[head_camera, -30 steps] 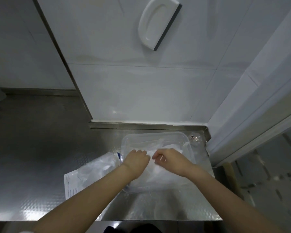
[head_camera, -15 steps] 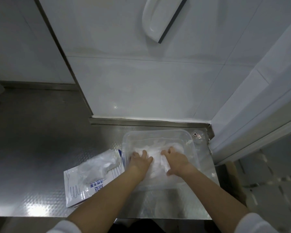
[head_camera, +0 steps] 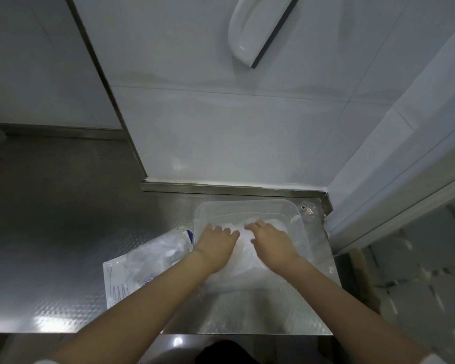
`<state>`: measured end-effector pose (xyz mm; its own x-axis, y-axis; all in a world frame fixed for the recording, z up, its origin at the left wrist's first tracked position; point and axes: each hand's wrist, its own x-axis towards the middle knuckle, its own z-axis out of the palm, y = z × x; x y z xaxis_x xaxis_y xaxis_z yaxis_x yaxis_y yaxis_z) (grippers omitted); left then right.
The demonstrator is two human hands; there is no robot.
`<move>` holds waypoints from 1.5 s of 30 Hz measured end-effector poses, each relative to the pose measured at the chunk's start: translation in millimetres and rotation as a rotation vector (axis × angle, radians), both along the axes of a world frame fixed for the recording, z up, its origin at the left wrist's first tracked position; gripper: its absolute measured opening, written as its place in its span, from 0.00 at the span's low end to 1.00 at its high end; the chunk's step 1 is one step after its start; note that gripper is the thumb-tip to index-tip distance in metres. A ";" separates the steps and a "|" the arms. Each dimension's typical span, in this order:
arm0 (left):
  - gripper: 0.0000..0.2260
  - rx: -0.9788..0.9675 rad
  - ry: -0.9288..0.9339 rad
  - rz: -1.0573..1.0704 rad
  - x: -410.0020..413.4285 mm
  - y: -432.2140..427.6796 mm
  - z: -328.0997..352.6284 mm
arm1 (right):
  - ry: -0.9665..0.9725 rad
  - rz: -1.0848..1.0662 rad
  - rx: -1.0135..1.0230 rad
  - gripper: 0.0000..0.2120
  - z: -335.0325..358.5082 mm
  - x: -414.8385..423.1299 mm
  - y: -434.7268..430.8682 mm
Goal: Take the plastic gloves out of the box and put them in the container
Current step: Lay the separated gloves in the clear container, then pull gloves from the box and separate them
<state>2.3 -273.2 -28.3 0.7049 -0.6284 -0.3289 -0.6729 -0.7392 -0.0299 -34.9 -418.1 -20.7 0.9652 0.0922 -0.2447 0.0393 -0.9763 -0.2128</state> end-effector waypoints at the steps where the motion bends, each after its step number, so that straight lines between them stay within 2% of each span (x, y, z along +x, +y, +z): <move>1: 0.18 -0.126 -0.053 0.022 -2.8 8.3 8.9 | -0.119 -0.016 0.123 0.18 8.4 -4.9 9.5; 4: 0.15 -0.471 -0.167 0.105 -11.6 47.7 27.0 | -0.313 -0.001 0.411 0.16 27.4 -18.1 45.8; 6: 0.14 -0.519 -0.229 0.206 -16.0 80.4 25.3 | -0.318 0.082 0.465 0.17 25.7 -22.0 69.7; 8: 0.14 -0.447 -0.236 0.383 -20.9 110.9 20.9 | -0.308 0.178 0.450 0.17 16.8 -21.8 89.5; 12: 0.22 -0.125 -0.043 0.670 -32.5 162.7 8.0 | -0.219 0.349 0.404 0.23 3.2 -20.3 126.9; 15: 0.23 -0.131 0.126 0.755 -37.1 184.7 -2.8 | -0.113 0.424 0.275 0.30 -7.3 -18.1 154.5; 17: 0.14 -0.198 0.186 0.754 -38.8 195.7 -6.1 | -0.036 0.415 0.157 0.30 -16.2 -15.9 169.9; 19: 0.05 -0.241 0.170 0.721 -39.8 202.3 -6.9 | 0.026 0.389 0.081 0.30 -23.3 -13.8 177.9; 21: 0.08 -0.311 0.154 0.706 -40.3 206.9 -7.9 | 0.049 0.350 0.073 0.30 -26.3 -11.3 182.6; 27: 0.08 -0.695 0.160 0.570 -39.9 210.8 -9.3 | 0.100 0.198 0.194 0.28 -20.7 -4.0 188.1; 33: 0.12 -0.848 0.194 0.549 -37.2 207.1 -7.5 | 0.113 0.103 0.187 0.25 -15.7 2.9 187.3; 38: 0.08 -0.781 0.016 0.402 -37.8 206.0 -10.6 | 0.056 0.082 0.140 0.10 -15.9 6.5 186.6; 42: 0.15 -0.654 0.116 0.425 -36.7 205.7 -20.8 | -0.012 0.090 0.127 0.06 -12.6 4.8 187.6; 45: 0.14 -0.591 0.121 0.439 -33.8 207.8 -26.7 | -0.065 0.096 0.130 0.05 -8.3 0.3 183.6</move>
<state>-31.6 -65.5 -55.1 0.9122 -0.3933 -0.1151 -0.2849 -0.8107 0.5115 -34.6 -234.4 -29.0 0.9639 0.2114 -0.1618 0.1487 -0.9317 -0.3314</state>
